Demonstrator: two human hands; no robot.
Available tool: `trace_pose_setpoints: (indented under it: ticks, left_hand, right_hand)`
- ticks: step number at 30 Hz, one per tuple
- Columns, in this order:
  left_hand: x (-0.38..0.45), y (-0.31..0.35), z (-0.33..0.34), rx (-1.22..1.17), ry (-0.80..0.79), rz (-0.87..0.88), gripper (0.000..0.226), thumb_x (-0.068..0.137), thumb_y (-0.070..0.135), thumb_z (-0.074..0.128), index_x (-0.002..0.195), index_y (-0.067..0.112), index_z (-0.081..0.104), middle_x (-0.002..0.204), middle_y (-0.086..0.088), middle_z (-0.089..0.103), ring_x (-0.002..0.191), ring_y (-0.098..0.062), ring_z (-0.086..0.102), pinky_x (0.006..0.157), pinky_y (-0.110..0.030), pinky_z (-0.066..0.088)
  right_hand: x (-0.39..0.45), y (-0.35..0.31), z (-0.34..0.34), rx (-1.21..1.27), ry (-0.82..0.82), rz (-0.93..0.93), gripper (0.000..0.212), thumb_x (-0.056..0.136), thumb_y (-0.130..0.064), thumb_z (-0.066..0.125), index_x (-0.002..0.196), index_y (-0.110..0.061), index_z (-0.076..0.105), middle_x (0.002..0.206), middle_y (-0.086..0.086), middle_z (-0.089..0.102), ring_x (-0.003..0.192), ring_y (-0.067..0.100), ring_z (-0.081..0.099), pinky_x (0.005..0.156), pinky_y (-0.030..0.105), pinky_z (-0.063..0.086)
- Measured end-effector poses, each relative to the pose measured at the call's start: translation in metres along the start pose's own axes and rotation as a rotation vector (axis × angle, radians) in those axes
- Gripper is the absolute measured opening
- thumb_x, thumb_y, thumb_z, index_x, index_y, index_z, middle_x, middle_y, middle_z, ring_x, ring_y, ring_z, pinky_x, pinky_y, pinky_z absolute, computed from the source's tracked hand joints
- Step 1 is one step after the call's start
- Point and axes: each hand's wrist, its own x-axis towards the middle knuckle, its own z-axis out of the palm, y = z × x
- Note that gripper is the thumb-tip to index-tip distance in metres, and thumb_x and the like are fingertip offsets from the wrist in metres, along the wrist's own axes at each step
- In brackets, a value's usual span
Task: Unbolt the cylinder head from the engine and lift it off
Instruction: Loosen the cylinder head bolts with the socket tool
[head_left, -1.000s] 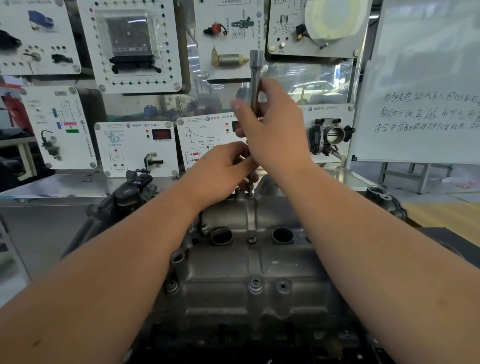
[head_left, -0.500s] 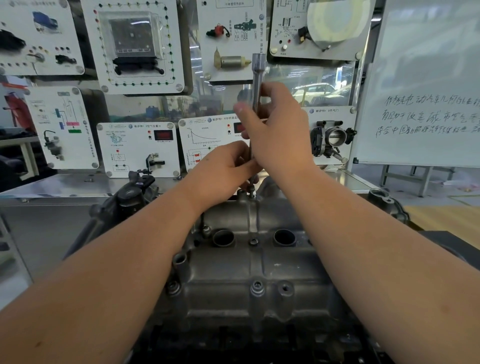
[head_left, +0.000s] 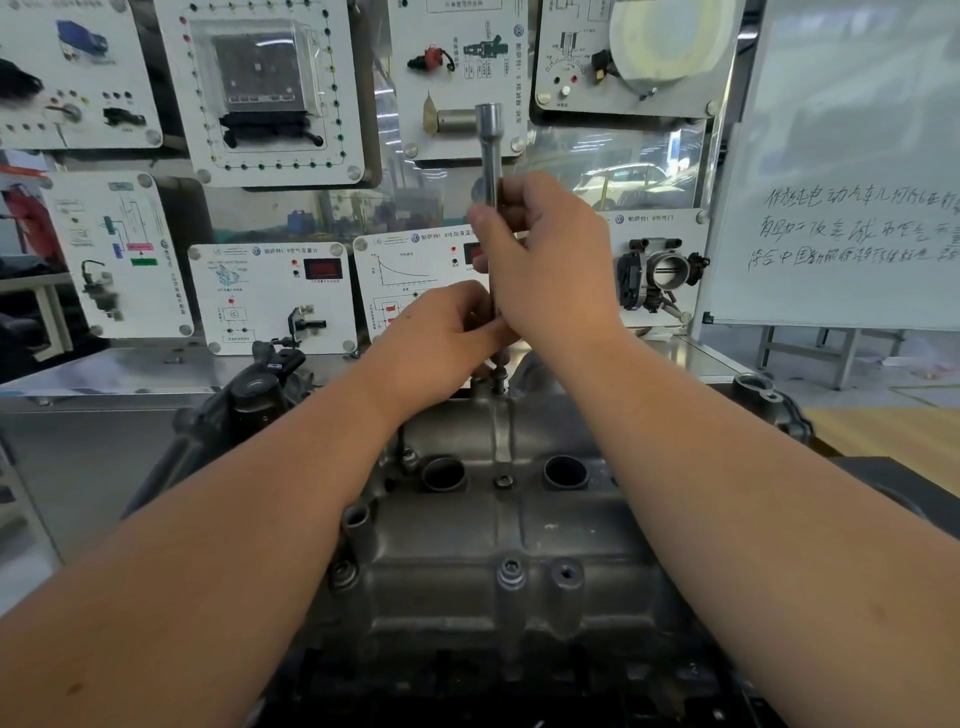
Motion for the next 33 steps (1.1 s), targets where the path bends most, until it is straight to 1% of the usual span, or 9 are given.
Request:
trace_pose_setpoints:
  ticks: [3, 7, 12, 16, 19, 21, 25, 30, 33]
  left_hand:
    - [-0.0013, 0.0007, 0.0011, -0.053, -0.003, -0.017, 0.019, 0.104, 0.033, 0.052, 0.103, 0.021, 0.067, 0.091, 0.002, 0.076, 0.075, -0.015, 0.075, 0.052, -0.011, 0.044]
    - [-0.0021, 0.0014, -0.0003, -0.016, -0.029, 0.000, 0.021, 0.105, 0.036, 0.051, 0.102, 0.022, 0.067, 0.091, 0.006, 0.076, 0.076, -0.013, 0.076, 0.054, -0.014, 0.046]
    - [-0.0011, 0.0021, -0.0011, 0.031, -0.009, 0.042, 0.036, 0.097, 0.040, 0.059, 0.107, 0.006, 0.065, 0.089, -0.004, 0.075, 0.080, -0.025, 0.074, 0.080, -0.048, 0.058]
    - [-0.0009, -0.0002, 0.0005, 0.003, -0.025, 0.003, 0.018, 0.101, 0.038, 0.055, 0.102, 0.025, 0.067, 0.090, 0.006, 0.075, 0.076, -0.015, 0.074, 0.059, -0.021, 0.050]
    - [-0.0005, -0.0013, -0.0001, 0.005, -0.049, -0.001, 0.015, 0.104, 0.034, 0.053, 0.096, 0.030, 0.065, 0.089, 0.015, 0.075, 0.074, -0.012, 0.073, 0.051, -0.011, 0.043]
    - [0.0001, -0.0015, -0.0008, 0.006, -0.044, 0.003, 0.015, 0.102, 0.032, 0.056, 0.098, 0.024, 0.067, 0.087, 0.009, 0.076, 0.075, -0.016, 0.074, 0.054, -0.015, 0.047]
    - [0.0015, -0.0034, -0.0013, -0.003, -0.032, 0.028, 0.023, 0.097, 0.031, 0.065, 0.107, 0.010, 0.066, 0.091, -0.007, 0.075, 0.083, -0.027, 0.073, 0.081, -0.049, 0.059]
    - [0.0003, -0.0022, 0.0014, -0.043, -0.017, -0.013, 0.024, 0.102, 0.039, 0.053, 0.100, 0.020, 0.067, 0.085, 0.003, 0.075, 0.073, -0.016, 0.075, 0.051, -0.015, 0.046]
    - [-0.0007, -0.0006, 0.0006, -0.026, -0.029, -0.001, 0.022, 0.105, 0.037, 0.051, 0.094, 0.026, 0.066, 0.086, 0.008, 0.075, 0.076, -0.016, 0.075, 0.052, -0.014, 0.045]
  right_hand:
    - [0.0027, 0.0022, 0.0001, -0.033, 0.005, 0.013, 0.023, 0.102, -0.023, 0.053, 0.102, -0.003, 0.063, 0.085, 0.010, 0.071, 0.077, 0.029, 0.071, 0.072, 0.050, 0.057]
    - [0.0018, 0.0023, -0.0008, 0.017, 0.006, 0.020, 0.028, 0.101, -0.028, 0.055, 0.126, -0.015, 0.056, 0.087, 0.001, 0.073, 0.078, 0.020, 0.072, 0.077, 0.045, 0.058]
    - [0.0012, 0.0032, -0.0001, 0.015, 0.025, 0.010, 0.021, 0.099, -0.027, 0.062, 0.114, -0.012, 0.063, 0.092, 0.001, 0.073, 0.081, 0.021, 0.072, 0.079, 0.045, 0.058]
    - [0.0027, 0.0040, 0.0010, -0.026, 0.006, -0.008, 0.022, 0.102, -0.022, 0.052, 0.104, -0.003, 0.063, 0.086, 0.011, 0.072, 0.076, 0.028, 0.071, 0.072, 0.049, 0.057]
    - [0.0029, 0.0047, 0.0006, -0.004, -0.003, -0.014, 0.023, 0.103, -0.021, 0.050, 0.120, -0.009, 0.058, 0.086, 0.005, 0.073, 0.074, 0.022, 0.072, 0.073, 0.046, 0.058]
    - [0.0016, 0.0045, 0.0003, 0.032, -0.004, -0.015, 0.030, 0.102, -0.022, 0.052, 0.132, -0.015, 0.052, 0.085, 0.002, 0.074, 0.073, 0.018, 0.072, 0.075, 0.044, 0.059]
    - [0.0004, 0.0036, -0.0006, 0.032, -0.016, -0.023, 0.030, 0.098, -0.028, 0.062, 0.125, -0.016, 0.058, 0.089, -0.001, 0.073, 0.078, 0.018, 0.072, 0.078, 0.043, 0.059]
    - [0.0052, 0.0049, -0.0012, -0.053, -0.021, 0.006, 0.026, 0.103, -0.023, 0.050, 0.099, 0.000, 0.062, 0.082, 0.010, 0.072, 0.067, 0.015, 0.071, 0.068, 0.047, 0.058]
    - [0.0058, 0.0045, -0.0006, -0.047, -0.034, 0.029, 0.027, 0.104, -0.024, 0.046, 0.102, -0.002, 0.060, 0.084, 0.011, 0.071, 0.071, 0.023, 0.071, 0.070, 0.049, 0.058]
